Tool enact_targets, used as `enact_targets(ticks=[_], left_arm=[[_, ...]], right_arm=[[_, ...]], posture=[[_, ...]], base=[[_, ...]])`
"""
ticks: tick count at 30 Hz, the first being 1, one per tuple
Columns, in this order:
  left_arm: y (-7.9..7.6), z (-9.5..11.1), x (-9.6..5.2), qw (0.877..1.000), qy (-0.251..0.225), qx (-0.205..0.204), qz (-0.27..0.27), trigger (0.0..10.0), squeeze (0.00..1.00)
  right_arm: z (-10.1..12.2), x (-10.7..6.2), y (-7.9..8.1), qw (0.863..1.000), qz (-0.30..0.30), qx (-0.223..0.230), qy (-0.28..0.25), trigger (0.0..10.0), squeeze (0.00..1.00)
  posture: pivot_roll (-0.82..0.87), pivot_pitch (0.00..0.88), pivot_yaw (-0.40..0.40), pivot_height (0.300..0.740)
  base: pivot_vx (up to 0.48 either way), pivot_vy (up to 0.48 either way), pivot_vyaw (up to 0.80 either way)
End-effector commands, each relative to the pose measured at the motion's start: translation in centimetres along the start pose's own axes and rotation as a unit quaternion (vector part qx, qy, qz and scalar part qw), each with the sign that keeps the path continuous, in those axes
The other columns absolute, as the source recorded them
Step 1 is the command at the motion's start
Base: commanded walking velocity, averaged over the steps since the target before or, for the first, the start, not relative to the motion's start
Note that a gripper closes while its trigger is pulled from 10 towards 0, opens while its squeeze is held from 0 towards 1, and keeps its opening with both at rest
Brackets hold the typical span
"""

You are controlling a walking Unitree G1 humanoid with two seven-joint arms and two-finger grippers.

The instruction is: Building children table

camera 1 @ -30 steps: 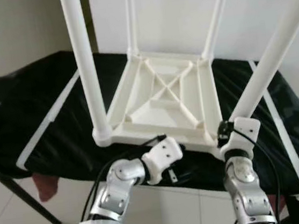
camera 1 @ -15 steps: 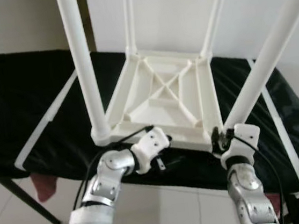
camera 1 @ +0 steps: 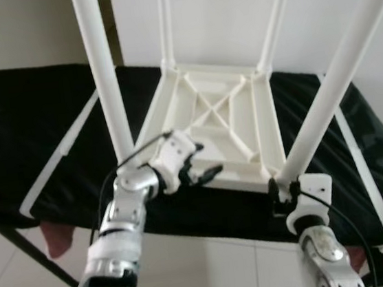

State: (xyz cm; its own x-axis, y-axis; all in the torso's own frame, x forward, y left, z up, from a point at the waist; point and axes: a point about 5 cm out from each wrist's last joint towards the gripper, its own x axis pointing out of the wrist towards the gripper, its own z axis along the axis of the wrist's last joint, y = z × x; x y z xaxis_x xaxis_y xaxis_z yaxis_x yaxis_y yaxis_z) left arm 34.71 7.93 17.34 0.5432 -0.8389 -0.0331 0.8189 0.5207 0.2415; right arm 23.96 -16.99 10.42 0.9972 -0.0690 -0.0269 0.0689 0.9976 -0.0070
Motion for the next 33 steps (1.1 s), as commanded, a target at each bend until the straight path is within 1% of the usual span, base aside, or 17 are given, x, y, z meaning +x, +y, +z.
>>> enact_targets(ticks=[1, 2, 4, 6, 8, 9, 11, 12, 15, 16, 17, 21, 22, 23, 26, 29, 33], left_arm=[[3.1, -0.6, -1.2, 0.950, 0.001, -0.017, 0.311, 10.0, 0.00], [3.2, -0.6, -1.2, 0.949, 0.000, -0.016, 0.313, 10.0, 0.00], [4.5, -0.7, -2.1, 0.931, -0.013, -0.041, 0.363, 10.0, 0.00], [4.7, -0.7, -2.2, 0.929, -0.015, -0.044, 0.368, 10.0, 0.00], [5.2, -0.6, -2.5, 0.908, -0.020, -0.059, 0.414, 10.0, 0.00], [5.2, -0.6, -2.5, 0.908, -0.020, -0.059, 0.414, 10.0, 0.00], [5.9, -0.9, -3.3, 0.880, -0.020, -0.067, 0.469, 10.0, 0.00], [5.9, -0.9, -3.3, 0.880, -0.020, -0.067, 0.469, 10.0, 0.00], [6.5, -1.3, -4.1, 0.858, -0.018, -0.075, 0.508, 10.0, 0.00], [7.4, -1.7, -5.8, 0.822, -0.017, -0.084, 0.563, 10.0, 0.00], [7.8, -1.8, -6.6, 0.806, -0.018, -0.085, 0.585, 10.0, 0.00], [8.1, -2.0, -7.3, 0.791, -0.020, -0.089, 0.605, 10.0, 0.00], [8.4, -2.2, -8.8, 0.761, -0.013, -0.073, 0.644, 10.0, 0.00], [8.3, -2.3, -9.6, 0.744, -0.007, -0.056, 0.666, 10.0, 0.00], [8.3, -2.4, -10.2, 0.730, -0.009, -0.057, 0.681, 10.0, 0.00], [8.0, -3.2, -11.6, 0.689, 0.014, -0.052, 0.722, 10.0, 0.00], [7.9, -3.3, -11.9, 0.682, 0.015, -0.048, 0.729, 10.0, 0.00]], right_arm=[[0.1, -0.2, 0.8, 1.000, 0.028, 0.008, 0.000, 10.0, 0.00], [0.1, -0.2, 0.9, 1.000, 0.030, 0.009, 0.000, 10.0, 0.00], [0.2, -0.6, 1.1, 0.999, 0.050, 0.004, -0.005, 10.0, 0.00], [0.3, -0.6, 1.1, 0.999, 0.052, 0.004, -0.006, 10.0, 0.00], [0.3, -0.5, 1.0, 0.999, 0.046, 0.002, -0.005, 10.0, 0.00], [0.3, -0.5, 1.0, 0.999, 0.046, 0.002, -0.005, 10.0, 0.00], [0.5, -0.1, 0.9, 0.999, 0.037, -0.007, -0.012, 10.0, 0.00], [0.5, -0.1, 0.9, 0.999, 0.037, -0.007, -0.012, 10.0, 0.00], [0.6, 0.2, 0.9, 0.999, 0.033, -0.008, -0.015, 10.0, 0.00], [0.7, 0.3, 0.9, 0.999, 0.029, -0.008, -0.017, 10.0, 0.00], [0.8, 0.3, 0.9, 0.999, 0.028, -0.007, -0.017, 10.0, 0.00], [0.8, 0.3, 0.8, 0.999, 0.027, -0.009, -0.019, 10.0, 0.00], [0.9, 0.4, 0.7, 0.999, 0.027, -0.004, -0.020, 10.0, 0.00], [1.0, 0.4, 0.7, 0.999, 0.026, -0.005, -0.023, 10.0, 0.00], [1.1, 0.4, 0.7, 0.999, 0.027, -0.004, -0.025, 10.0, 0.00], [1.2, 0.5, 0.7, 0.999, 0.030, -0.002, -0.028, 10.0, 0.00], [1.3, 0.5, 0.7, 0.999, 0.030, -0.002, -0.029, 10.0, 0.00]], posture=[[0.03, 0.007, -0.032, 0.740], [0.03, 0.007, -0.032, 0.740], [0.02, 0.005, -0.032, 0.740], [0.02, 0.005, -0.032, 0.740], [0.02, 0.001, -0.038, 0.740], [0.02, 0.001, -0.038, 0.740], [0.03, 0.000, -0.042, 0.740], [0.03, 0.000, -0.042, 0.740], [0.03, 0.000, -0.047, 0.740], [0.03, 0.000, -0.049, 0.740], [0.03, 0.000, -0.049, 0.740], [0.03, 0.000, -0.049, 0.740], [0.03, 0.000, -0.050, 0.740], [0.04, 0.001, -0.050, 0.740], [0.04, 0.001, -0.050, 0.740], [0.04, 0.017, -0.051, 0.740], [0.04, 0.020, -0.050, 0.740]], base=[[0.000, 0.000, 0.00], [0.000, 0.000, 0.00], [0.000, 0.000, 0.00], [0.000, 0.000, 0.00], [0.000, 0.000, 0.00], [0.000, 0.000, 0.00], [0.000, 0.000, 0.00], [0.000, 0.000, 0.00], [0.000, 0.000, 0.00], [0.000, 0.000, 0.00], [0.000, 0.000, 0.00], [0.000, 0.000, 0.00], [0.000, 0.000, 0.00], [0.000, 0.000, 0.00], [0.000, 0.000, 0.00], [0.000, 0.000, 0.00], [0.000, 0.000, 0.00]])
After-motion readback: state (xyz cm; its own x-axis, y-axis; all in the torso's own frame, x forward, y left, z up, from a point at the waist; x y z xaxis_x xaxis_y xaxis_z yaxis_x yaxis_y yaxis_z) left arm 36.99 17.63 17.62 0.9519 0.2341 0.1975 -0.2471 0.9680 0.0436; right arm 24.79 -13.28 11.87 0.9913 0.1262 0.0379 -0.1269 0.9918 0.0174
